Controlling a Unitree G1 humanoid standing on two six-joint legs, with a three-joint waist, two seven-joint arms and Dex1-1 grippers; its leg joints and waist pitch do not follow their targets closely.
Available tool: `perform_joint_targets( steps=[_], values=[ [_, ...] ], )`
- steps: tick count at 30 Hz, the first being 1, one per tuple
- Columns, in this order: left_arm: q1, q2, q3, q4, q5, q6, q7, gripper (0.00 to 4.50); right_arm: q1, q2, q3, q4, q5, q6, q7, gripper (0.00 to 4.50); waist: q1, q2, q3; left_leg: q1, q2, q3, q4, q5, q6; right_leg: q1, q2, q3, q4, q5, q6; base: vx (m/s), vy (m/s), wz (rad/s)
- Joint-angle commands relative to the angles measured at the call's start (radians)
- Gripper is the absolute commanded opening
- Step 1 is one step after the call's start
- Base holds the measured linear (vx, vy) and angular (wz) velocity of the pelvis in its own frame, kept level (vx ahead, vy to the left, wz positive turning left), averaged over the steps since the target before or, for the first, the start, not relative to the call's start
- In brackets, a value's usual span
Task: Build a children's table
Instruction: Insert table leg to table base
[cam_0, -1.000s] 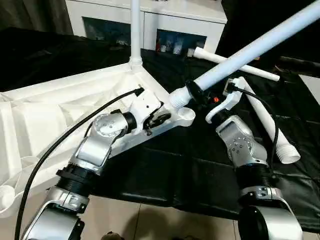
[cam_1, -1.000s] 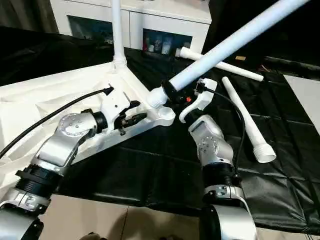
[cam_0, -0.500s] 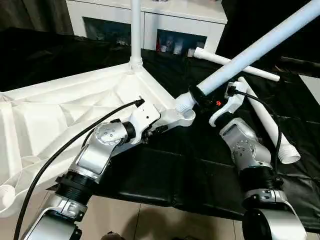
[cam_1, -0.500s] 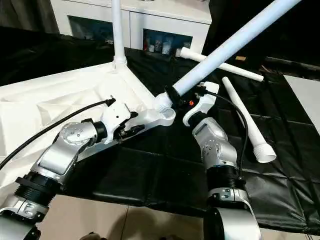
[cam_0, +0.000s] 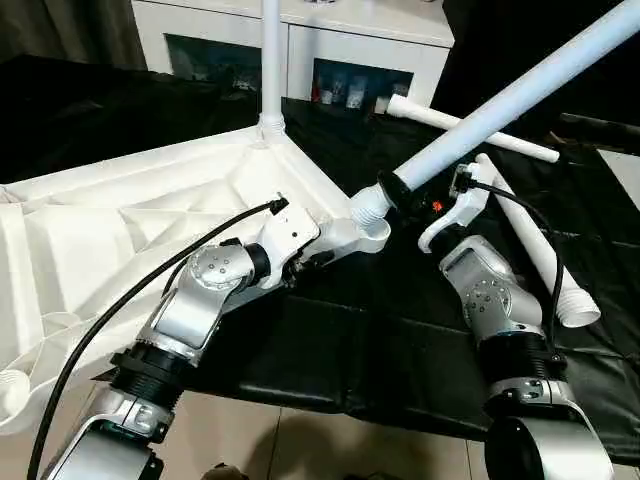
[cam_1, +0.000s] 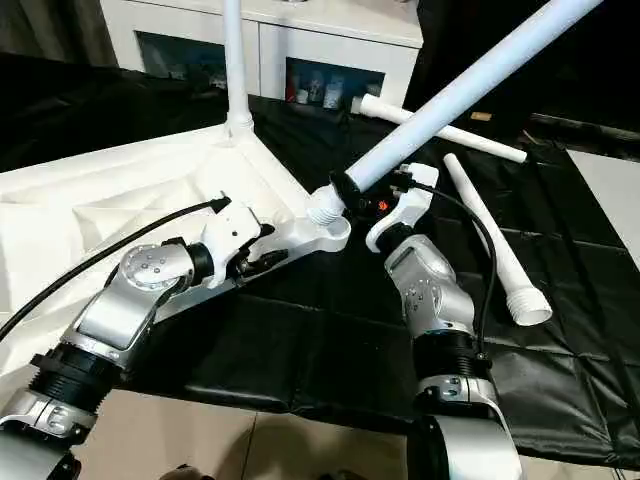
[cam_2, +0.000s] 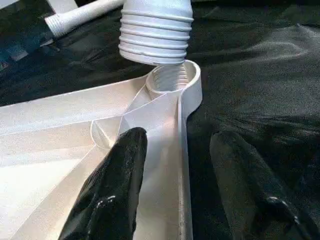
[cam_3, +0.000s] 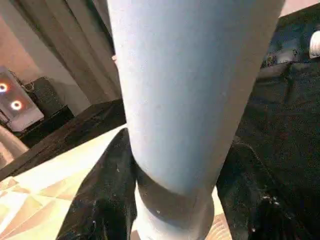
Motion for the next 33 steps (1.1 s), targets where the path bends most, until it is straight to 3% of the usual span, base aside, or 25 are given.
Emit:
perform_joint_targets(
  steps=[1, 4, 13, 15, 17, 21, 22, 24, 25, 26, 28, 30, 33],
  values=[
    [-0.005, -0.001, -0.008, -0.029, 0.006, 0.004, 0.001, 2.36, -0.019, -0.019, 0.005, -0.008, -0.021, -0.012, -0.013, 2.18, 0.0, 0.006, -0.079, 0.0, 0.019, 0.001, -0.068, -0.112, 0.029, 0.072, -0.052, 0.055, -0.064, -0.132, -0.176, 0.0, 0.0, 0.0],
    [-0.005, -0.001, -0.009, -0.029, 0.007, 0.004, 0.003, 2.38, -0.02, -0.01, -0.01, -0.013, 0.013, 0.003, 0.009, 2.04, 0.0, 0.005, -0.079, 0.001, 0.019, 0.002, -0.068, -0.113, 0.032, 0.072, -0.052, 0.055, -0.063, -0.129, -0.177, 0.0, 0.0, 0.0],
    [0.0, 0.0, -0.006, -0.033, 0.011, 0.003, 0.008, 2.38, -0.014, -0.014, -0.006, -0.016, -0.001, -0.004, -0.001, 2.04, 0.001, 0.005, -0.079, 0.0, 0.02, 0.001, -0.068, -0.109, 0.032, 0.072, -0.052, 0.055, -0.064, -0.138, -0.175, 0.0, 0.0, 0.0],
    [0.004, 0.001, -0.005, -0.04, 0.011, 0.007, 0.008, 2.38, -0.009, -0.015, -0.002, -0.018, -0.003, -0.009, -0.006, 2.04, 0.0, -0.005, -0.079, 0.0, 0.02, 0.002, -0.068, -0.104, 0.035, 0.072, -0.053, 0.055, -0.064, -0.139, -0.173, 0.0, 0.0, 0.0],
    [0.006, 0.001, -0.005, -0.045, 0.012, 0.009, 0.01, 2.38, -0.005, -0.014, 0.0, -0.018, -0.005, -0.011, -0.008, 2.04, 0.001, -0.004, -0.079, 0.0, 0.021, 0.002, -0.068, -0.103, 0.037, 0.071, -0.054, 0.055, -0.063, -0.143, -0.173, 0.0, 0.0, 0.0],
    [0.01, -0.001, -0.012, -0.057, 0.018, 0.009, 0.012, 2.38, -0.006, -0.019, -0.003, -0.011, -0.01, -0.015, -0.015, 2.04, 0.0, -0.021, -0.077, 0.0, 0.022, 0.004, -0.067, -0.091, 0.044, 0.068, -0.054, 0.055, -0.064, -0.163, -0.16, 0.0, 0.0, 0.0],
    [0.01, -0.002, -0.018, -0.06, 0.022, 0.008, 0.012, 2.38, -0.009, -0.024, -0.008, -0.004, -0.008, -0.015, -0.014, 2.04, 0.001, -0.019, -0.077, 0.001, 0.022, 0.003, -0.068, -0.095, 0.041, 0.068, -0.055, 0.054, -0.064, -0.174, -0.156, 0.0, 0.0, 0.0],
    [0.009, 0.0, -0.031, -0.058, 0.032, 0.008, 0.006, 2.38, -0.011, -0.029, -0.015, 0.003, -0.005, -0.015, -0.014, 2.04, -0.002, -0.031, -0.077, 0.002, 0.023, 0.004, -0.068, -0.097, 0.038, 0.065, -0.053, 0.054, -0.066, -0.183, -0.147, 0.0, 0.0, 0.0],
    [0.009, 0.0, -0.031, -0.058, 0.032, 0.008, 0.006, 2.38, -0.011, -0.029, -0.015, 0.003, -0.005, -0.015, -0.014, 2.04, -0.001, -0.028, -0.077, 0.003, 0.024, 0.003, -0.069, -0.098, 0.035, 0.065, -0.054, 0.054, -0.065, -0.184, -0.145, 0.0, 0.0, 0.0],
    [0.008, -0.002, -0.044, -0.057, 0.04, 0.011, -0.001, 2.38, -0.013, -0.035, -0.022, 0.01, 0.001, -0.013, -0.011, 2.04, -0.004, -0.038, -0.077, 0.002, 0.023, 0.004, -0.067, -0.097, 0.032, 0.065, -0.053, 0.054, -0.065, -0.178, -0.14, 0.0, 0.0, 0.0],
    [0.007, -0.007, -0.055, -0.055, 0.043, 0.015, -0.007, 2.38, -0.016, -0.042, -0.026, 0.02, 0.002, -0.012, -0.009, 2.04, -0.003, -0.037, -0.077, 0.003, 0.024, 0.003, -0.068, -0.097, 0.025, 0.064, -0.053, 0.055, -0.064, -0.171, -0.138, 0.0, 0.0, 0.0],
    [0.004, -0.01, -0.062, -0.052, 0.045, 0.014, -0.011, 2.38, -0.02, -0.045, -0.029, 0.03, 0.002, -0.011, -0.013, 2.04, -0.001, -0.049, -0.078, 0.003, 0.023, 0.003, -0.067, -0.091, 0.024, 0.064, -0.054, 0.054, -0.062, -0.166, -0.138, 0.0, 0.0, 0.0],
    [0.002, -0.011, -0.065, -0.046, 0.046, 0.013, -0.012, 2.38, -0.025, -0.046, -0.03, 0.037, 0.002, -0.012, -0.014, 2.04, -0.001, -0.057, -0.077, 0.002, 0.023, 0.002, -0.066, -0.089, 0.023, 0.064, -0.055, 0.055, -0.063, -0.171, -0.133, 0.0, 0.0, 0.0]
  ],
)
